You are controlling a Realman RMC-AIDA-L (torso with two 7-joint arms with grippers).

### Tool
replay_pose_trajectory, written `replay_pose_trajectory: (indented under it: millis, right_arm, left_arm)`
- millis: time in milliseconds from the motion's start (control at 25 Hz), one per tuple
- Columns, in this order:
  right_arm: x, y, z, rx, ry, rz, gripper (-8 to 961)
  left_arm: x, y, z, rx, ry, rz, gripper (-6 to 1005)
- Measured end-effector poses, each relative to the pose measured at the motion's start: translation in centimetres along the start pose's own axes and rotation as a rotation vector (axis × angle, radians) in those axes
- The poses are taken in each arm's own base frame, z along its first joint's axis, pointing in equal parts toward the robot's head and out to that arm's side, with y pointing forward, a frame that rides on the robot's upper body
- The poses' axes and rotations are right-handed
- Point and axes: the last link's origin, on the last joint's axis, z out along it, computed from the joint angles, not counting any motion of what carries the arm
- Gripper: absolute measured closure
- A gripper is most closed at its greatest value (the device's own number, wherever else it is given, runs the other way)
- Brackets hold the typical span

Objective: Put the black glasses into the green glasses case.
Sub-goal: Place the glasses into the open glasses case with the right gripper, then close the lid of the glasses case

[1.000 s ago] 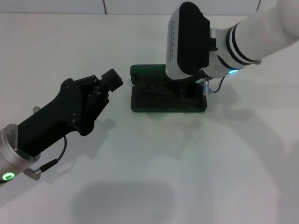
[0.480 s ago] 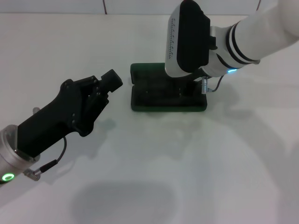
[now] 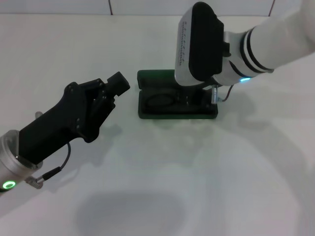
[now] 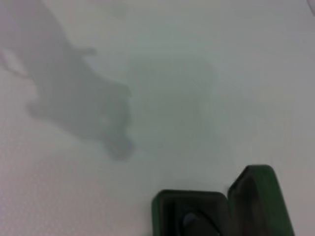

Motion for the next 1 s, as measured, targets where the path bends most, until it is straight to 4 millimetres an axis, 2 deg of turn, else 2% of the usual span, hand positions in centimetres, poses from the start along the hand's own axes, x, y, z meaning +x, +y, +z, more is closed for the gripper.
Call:
replay_pose_trajectory:
  millis: [240, 360, 400, 480, 680, 800, 960, 1000]
  right_arm:
    - [0.4, 2.3, -1.2, -0.017, -0.065, 0.059, 832]
    - [0.8, 3.2, -1.8, -0.016, -0.11, 0.102, 830]
    - [1.5, 4.6, -3.2, -0.014, -0.217, 0.225, 829]
    - [2.2, 5.1, -4.2, -0.009, -0.28, 0.31, 828]
    - [7.1, 6.2, -8.0, 0.013, -0.486, 0.586, 824]
    - [10.9, 7.4, -9.8, -0.007, -0.602, 0.694, 822]
    - [16.3, 10.3, -12.7, -0.004, -0.657, 0.78, 819]
    - [16.3, 10.3, -12.7, -0.004, -0.657, 0.78, 818]
  left_arm:
    - [0.5, -0.3, -0.2, -0.004, -0.007, 0.021, 965]
    - [1.6, -1.2, -0.2, -0.025, -0.026, 0.033, 965]
    - [2.3, -1.7, 0.0, -0.044, -0.04, 0.038, 965]
    - [3.7, -2.8, 0.8, -0.082, -0.06, 0.061, 965]
    - [7.5, -5.5, 3.1, -0.154, -0.114, 0.105, 965]
    - [9.1, -7.2, 4.8, -0.184, -0.242, 0.088, 965]
    - [9.3, -10.0, 10.6, -0.175, -0.477, 0.049, 959]
    - [9.2, -10.5, 12.0, -0.159, -0.527, 0.052, 955]
